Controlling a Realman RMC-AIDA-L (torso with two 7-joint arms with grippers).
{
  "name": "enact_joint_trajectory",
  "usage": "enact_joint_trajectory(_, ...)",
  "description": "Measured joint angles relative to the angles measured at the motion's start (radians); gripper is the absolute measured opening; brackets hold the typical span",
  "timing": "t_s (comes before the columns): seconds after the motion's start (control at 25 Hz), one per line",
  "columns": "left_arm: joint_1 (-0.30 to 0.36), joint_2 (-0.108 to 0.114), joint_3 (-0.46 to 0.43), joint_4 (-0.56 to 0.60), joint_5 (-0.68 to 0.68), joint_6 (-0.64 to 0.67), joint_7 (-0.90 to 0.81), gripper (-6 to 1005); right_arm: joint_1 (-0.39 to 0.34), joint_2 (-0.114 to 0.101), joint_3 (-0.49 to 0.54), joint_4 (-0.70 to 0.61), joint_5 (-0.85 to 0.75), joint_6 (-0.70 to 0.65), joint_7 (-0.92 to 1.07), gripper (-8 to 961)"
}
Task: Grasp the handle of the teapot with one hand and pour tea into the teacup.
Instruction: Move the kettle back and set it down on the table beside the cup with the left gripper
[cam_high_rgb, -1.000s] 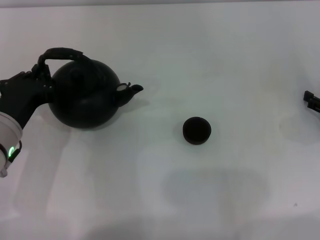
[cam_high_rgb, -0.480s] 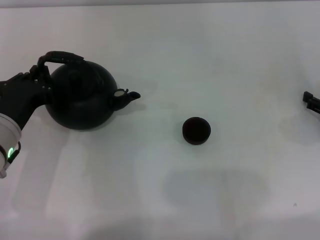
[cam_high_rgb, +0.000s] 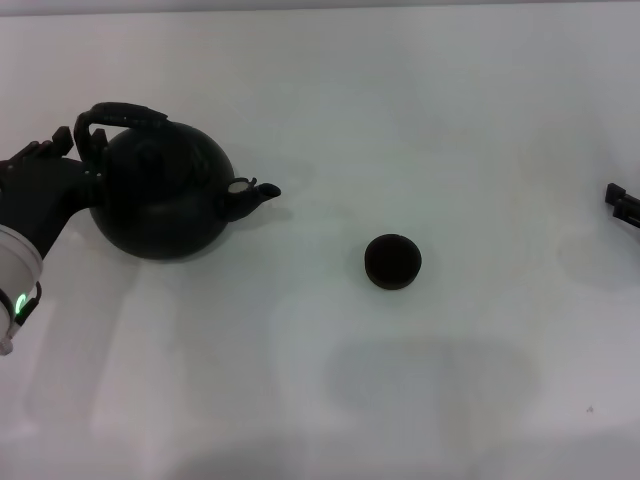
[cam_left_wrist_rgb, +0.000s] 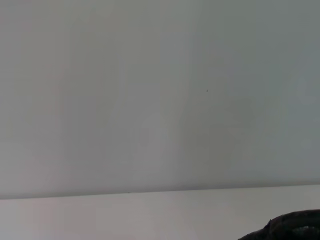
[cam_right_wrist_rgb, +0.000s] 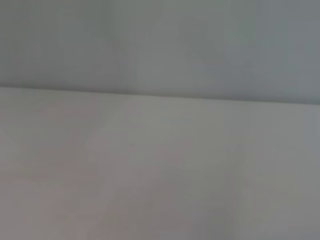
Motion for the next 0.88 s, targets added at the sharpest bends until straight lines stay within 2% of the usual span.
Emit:
enact_joint_trajectory(0.4, 0.009, 0.002, 0.032, -0.005, 0.015, 0.033, 0.021, 445, 0.0, 0.001, -0.001, 0.0, 0.0, -0.001, 0.0, 858)
enact_joint_trajectory(0.64, 0.063, 0.004, 0.133, -0.019, 0.016, 0.157, 0.17, 656, 0.0, 0.001, -0.001, 0.0, -0.001, -0.001, 0.001, 858)
enact_joint_trajectory(0.84, 0.107, 0.007, 0.196, -0.025, 0.043, 0.228, 0.212, 874, 0.0, 0.001, -0.001, 0.0, -0.001, -0.001, 0.005, 857)
enact_joint_trajectory(0.88, 0.119, 0.008, 0.208, -0.025, 0.059, 0.242, 0.213, 876, 0.0, 0.001, -0.001, 0.0, -0.001, -0.001, 0.006, 857)
